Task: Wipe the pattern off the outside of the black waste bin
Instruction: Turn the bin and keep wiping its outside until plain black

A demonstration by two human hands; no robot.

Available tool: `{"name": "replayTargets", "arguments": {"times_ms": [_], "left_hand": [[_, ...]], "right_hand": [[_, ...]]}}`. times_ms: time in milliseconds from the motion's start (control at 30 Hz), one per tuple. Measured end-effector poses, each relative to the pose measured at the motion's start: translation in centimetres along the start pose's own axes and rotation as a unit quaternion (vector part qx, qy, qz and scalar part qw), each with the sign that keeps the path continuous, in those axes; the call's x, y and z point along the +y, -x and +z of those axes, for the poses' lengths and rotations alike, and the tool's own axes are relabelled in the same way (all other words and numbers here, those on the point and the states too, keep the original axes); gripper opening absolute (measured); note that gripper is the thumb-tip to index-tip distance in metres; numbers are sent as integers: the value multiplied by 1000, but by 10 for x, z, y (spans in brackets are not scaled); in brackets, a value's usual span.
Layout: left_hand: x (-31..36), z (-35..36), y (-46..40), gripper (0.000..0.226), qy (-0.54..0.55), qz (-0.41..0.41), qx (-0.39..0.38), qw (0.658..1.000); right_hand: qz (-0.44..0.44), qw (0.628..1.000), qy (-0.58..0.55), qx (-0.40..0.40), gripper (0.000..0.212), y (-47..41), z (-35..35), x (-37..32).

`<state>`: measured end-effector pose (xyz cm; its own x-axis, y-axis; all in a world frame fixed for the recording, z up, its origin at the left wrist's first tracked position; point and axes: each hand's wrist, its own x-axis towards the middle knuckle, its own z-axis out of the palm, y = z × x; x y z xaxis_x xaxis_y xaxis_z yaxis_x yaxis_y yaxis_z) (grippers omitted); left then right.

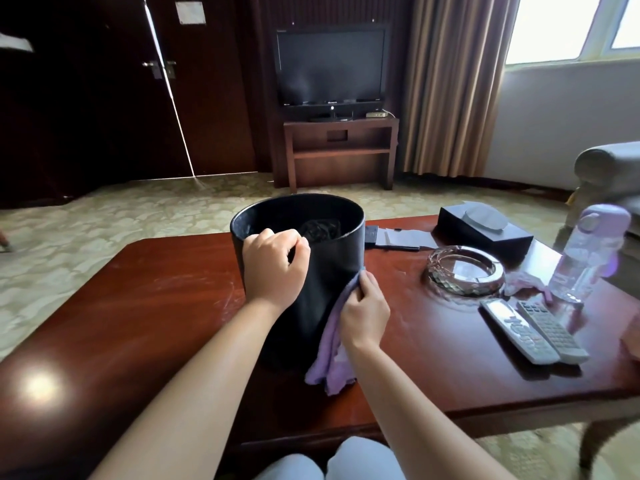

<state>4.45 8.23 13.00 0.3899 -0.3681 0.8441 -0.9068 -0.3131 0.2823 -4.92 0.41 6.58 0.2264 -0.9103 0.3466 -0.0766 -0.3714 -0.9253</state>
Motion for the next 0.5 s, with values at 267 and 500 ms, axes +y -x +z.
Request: {"name": "replayTargets", "arguments": {"times_ms": [267,500], "left_hand": [[0,0,1,33,-3,1,4,1000],[1,-1,0,32,-3,0,0,1000]], "right_hand": [[-300,950,70,46,38,-18,-4,-38],[-330,937,106,40,33,-21,-8,-32]]}}
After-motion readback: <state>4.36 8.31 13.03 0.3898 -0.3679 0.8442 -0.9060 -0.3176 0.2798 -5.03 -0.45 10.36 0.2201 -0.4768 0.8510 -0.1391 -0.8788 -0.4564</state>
